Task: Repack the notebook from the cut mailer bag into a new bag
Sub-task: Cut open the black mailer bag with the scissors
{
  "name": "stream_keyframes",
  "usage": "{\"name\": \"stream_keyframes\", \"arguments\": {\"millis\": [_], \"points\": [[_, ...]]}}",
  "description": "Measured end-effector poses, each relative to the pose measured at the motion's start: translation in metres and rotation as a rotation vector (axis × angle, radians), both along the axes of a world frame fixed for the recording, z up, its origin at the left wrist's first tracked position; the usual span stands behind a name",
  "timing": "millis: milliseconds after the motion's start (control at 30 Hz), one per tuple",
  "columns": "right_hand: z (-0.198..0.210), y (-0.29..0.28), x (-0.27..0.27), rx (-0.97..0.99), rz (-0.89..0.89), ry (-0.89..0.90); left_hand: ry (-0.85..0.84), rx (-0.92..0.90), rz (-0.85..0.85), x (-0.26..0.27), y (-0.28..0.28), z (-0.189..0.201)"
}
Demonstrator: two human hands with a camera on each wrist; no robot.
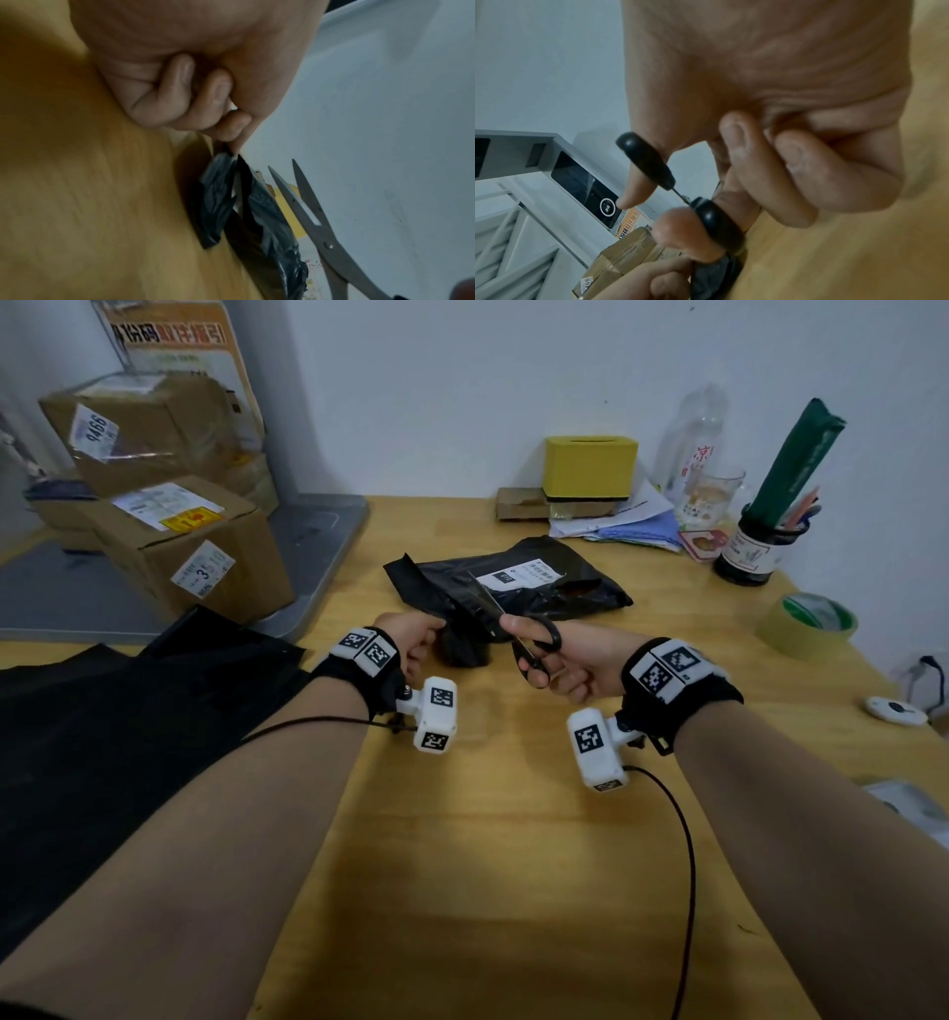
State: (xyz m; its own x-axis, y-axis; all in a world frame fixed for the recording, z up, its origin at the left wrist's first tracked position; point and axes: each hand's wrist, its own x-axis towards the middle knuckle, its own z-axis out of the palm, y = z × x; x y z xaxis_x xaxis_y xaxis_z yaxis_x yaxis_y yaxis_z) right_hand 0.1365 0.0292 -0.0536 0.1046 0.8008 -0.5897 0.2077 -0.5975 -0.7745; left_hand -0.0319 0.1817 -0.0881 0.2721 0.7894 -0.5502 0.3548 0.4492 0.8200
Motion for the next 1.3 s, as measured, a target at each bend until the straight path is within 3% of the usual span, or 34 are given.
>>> {"name": "stream_keyframes", "arguments": {"millis": [333, 567, 667, 867, 1067, 1300], "points": [[0.001, 0.006, -0.001, 0.004, 0.007, -0.047, -0.297, 0.028, 0.208, 0.0, 0.011, 0.003], [0.003, 0.008, -0.002, 0.025, 0.0, -0.062, -0.17, 0.188, 0.307, 0.003, 0.019, -0.004], [0.003, 0.008, -0.001, 0.03, -0.006, -0.071, -0.171, 0.154, 0.322, 0.003, 0.023, -0.009], [0.003, 0.012, -0.001, 0.022, -0.013, -0.106, -0.235, -0.103, 0.174, 0.003, 0.031, -0.008], [0.005, 0.013, -0.002, 0.013, 0.003, -0.135, -0.115, 0.059, 0.216, 0.006, 0.031, -0.005], [0.003, 0.015, -0.006, -0.037, 0.027, -0.149, -0.116, 0.046, 0.22, -0.001, 0.032, -0.011]]}}
